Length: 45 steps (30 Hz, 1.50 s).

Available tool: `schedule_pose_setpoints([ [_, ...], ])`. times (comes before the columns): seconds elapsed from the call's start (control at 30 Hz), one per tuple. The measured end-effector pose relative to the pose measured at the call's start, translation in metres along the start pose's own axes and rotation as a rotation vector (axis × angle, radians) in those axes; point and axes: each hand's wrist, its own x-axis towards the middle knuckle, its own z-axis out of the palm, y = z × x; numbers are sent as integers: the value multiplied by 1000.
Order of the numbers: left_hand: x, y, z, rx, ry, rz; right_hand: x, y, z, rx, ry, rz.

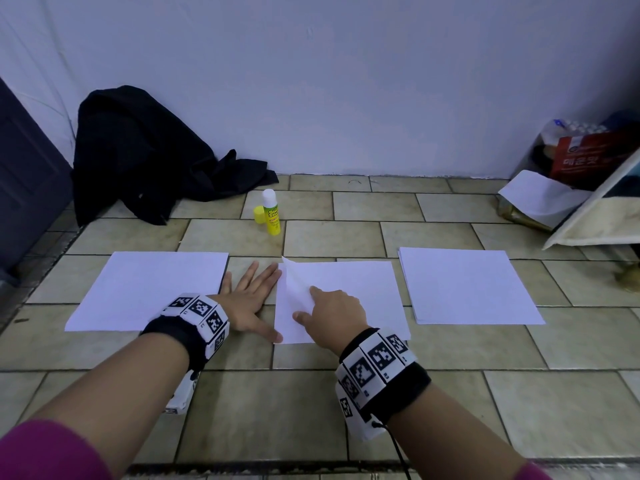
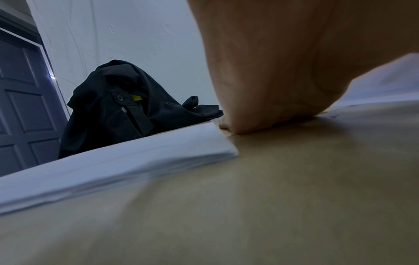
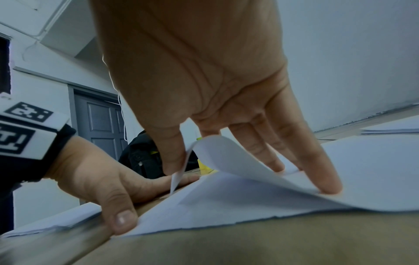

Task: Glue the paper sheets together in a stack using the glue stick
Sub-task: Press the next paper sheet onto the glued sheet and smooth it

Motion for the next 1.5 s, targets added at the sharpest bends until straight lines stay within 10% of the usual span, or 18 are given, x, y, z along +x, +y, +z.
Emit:
schedule_pose_setpoints([
  [1.5, -2, 1, -2, 0, -28, 6, 3, 4, 0, 15, -27, -4],
])
